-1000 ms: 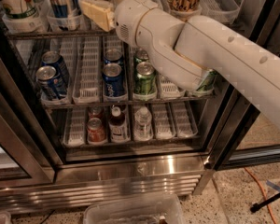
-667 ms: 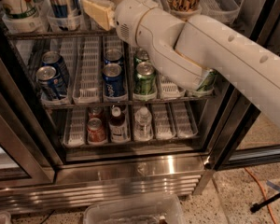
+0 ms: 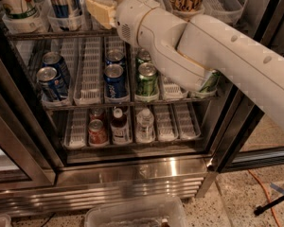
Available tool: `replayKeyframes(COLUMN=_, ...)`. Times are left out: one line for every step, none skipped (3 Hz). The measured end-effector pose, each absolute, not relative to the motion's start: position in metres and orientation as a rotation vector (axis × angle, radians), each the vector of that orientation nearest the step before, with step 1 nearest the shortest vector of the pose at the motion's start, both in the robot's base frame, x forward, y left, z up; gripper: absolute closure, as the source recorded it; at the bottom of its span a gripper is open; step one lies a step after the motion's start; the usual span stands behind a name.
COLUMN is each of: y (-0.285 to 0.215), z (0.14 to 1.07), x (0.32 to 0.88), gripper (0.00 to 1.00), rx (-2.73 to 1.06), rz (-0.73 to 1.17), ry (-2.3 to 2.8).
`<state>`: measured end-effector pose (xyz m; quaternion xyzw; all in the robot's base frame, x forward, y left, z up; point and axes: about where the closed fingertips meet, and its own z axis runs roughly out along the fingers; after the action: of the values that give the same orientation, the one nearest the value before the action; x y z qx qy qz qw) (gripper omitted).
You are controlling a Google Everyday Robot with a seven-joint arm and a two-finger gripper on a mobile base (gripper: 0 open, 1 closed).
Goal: Pick redbull can from top shelf of fridge
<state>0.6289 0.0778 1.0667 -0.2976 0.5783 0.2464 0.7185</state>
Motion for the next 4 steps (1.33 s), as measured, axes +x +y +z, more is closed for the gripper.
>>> replayKeyframes(y=0.078, z=1.069, x=0.627, gripper=1.00, rx=-0.661, rz=0.538, ry=1.277)
replayKeyframes(y=0.076, z=1.076, x=0.624, gripper=1.00, rx=-0.669, rz=0.527, ry=1.264)
replayKeyframes(y=0.074, z=1.083, x=0.619, gripper=1.00, rx=-0.678, rz=0.512, ry=1.251)
replayKeyframes(y=0.072, z=1.088, x=0.616, gripper=1.00, rx=-0.685, rz=0.506, ry=1.241)
